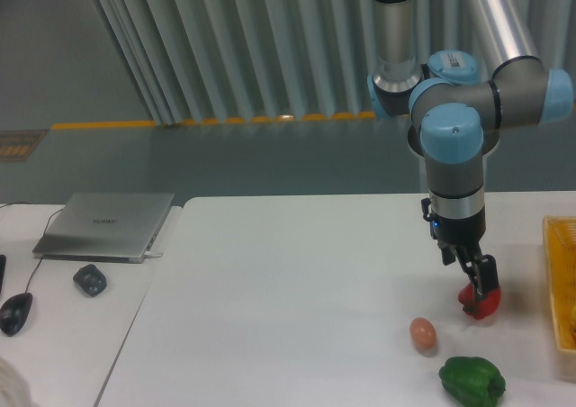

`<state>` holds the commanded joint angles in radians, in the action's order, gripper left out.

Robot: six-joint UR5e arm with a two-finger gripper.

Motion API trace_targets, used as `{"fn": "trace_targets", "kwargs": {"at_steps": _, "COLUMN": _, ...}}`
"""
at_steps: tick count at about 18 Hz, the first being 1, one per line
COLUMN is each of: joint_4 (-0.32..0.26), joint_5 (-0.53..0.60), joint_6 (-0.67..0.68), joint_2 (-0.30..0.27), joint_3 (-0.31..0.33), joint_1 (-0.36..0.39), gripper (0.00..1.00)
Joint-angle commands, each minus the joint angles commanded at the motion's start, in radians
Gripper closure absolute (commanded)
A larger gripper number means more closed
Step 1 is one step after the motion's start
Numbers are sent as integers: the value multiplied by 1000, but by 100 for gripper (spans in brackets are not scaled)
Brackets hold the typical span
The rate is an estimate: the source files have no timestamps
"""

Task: Place the triangular bread on the table
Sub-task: 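Open the gripper and release the red bell pepper onto the table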

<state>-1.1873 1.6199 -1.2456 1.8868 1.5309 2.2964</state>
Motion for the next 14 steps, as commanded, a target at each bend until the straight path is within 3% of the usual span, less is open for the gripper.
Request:
{"fn": "trace_targets", "kwargs": {"at_steps": 9, "joint_4": 12, "joint_5": 23, "joint_6": 28, "joint_2": -3, "joint_3": 35, "joint_1": 0, "gripper": 0}}
{"fn": "trace_targets", "kwargs": {"at_steps": 14, "joint_4": 9, "joint_5": 31, "joint_6": -14, "joint_2": -17, "joint_3": 38, "joint_1": 46, "gripper": 0}}
